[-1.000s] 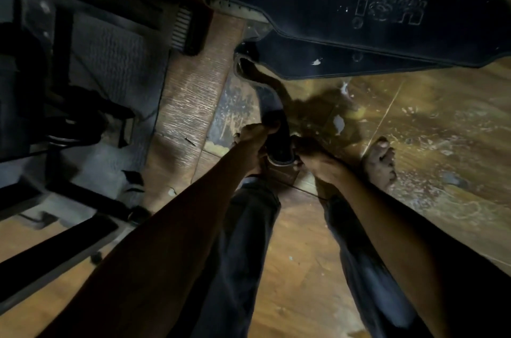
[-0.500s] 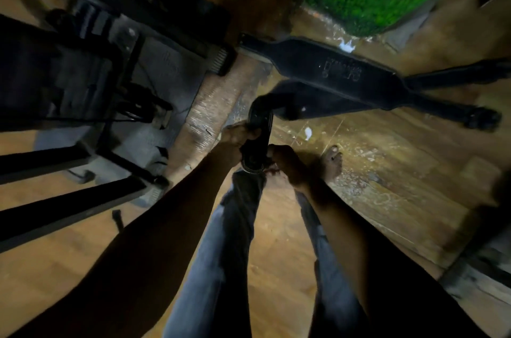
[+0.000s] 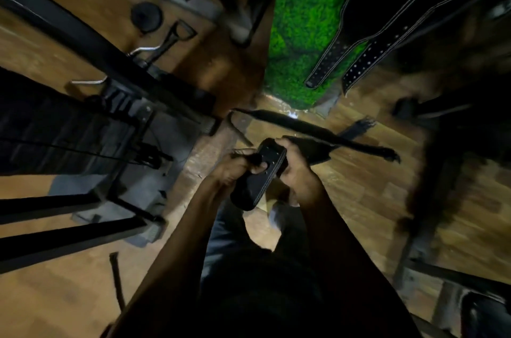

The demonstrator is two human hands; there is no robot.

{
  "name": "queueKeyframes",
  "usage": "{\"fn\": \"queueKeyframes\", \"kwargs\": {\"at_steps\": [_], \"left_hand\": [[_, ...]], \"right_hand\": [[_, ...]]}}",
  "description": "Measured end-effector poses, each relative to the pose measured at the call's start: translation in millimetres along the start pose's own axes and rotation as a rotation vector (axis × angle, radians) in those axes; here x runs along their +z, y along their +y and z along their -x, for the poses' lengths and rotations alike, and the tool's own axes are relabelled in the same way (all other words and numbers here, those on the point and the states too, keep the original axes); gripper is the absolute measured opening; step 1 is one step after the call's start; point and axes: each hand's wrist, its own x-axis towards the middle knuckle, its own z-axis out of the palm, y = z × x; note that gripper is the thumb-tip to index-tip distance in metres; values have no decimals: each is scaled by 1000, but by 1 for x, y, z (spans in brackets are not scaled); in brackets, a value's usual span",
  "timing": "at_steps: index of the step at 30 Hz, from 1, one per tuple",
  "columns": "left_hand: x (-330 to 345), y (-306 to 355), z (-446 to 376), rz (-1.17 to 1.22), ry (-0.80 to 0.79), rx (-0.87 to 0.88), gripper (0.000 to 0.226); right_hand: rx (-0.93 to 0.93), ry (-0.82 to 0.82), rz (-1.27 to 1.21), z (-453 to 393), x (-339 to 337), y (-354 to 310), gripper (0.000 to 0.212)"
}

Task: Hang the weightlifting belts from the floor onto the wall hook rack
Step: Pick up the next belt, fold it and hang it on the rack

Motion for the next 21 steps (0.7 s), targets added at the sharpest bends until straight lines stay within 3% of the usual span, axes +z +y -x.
{"fn": "queueKeyframes", "kwargs": {"at_steps": [3, 4, 6, 8, 12, 14, 16, 17, 21], "left_hand": [[10, 38, 33, 37, -72, -13, 14], [13, 51, 41, 79, -129, -26, 17], [18, 74, 50, 193, -154, -12, 20], [22, 96, 48, 260, -133, 2, 38], [44, 142, 56, 282, -200, 23, 82], [55, 162, 63, 264, -206, 33, 101], [65, 181, 66, 339, -246, 23, 106], [70, 190, 69, 398, -266, 20, 105], [88, 224, 81, 498, -318, 103, 93]], "right_hand": [[-199, 10, 72, 31, 4, -29, 8], [-274, -7, 89, 41, 4, -40, 7], [-409, -12, 97, 58, -1, -57, 19], [-532, -45, 86, 75, -6, -70, 28], [-756, -194, 190, 109, -12, -102, 18], [-859, -279, 260, 130, -10, -123, 37], [-944, -294, 322, 157, -6, -143, 67], [-987, -313, 341, 170, -4, -152, 71], [-1131, -515, 378, 225, -4, -186, 16]]}}
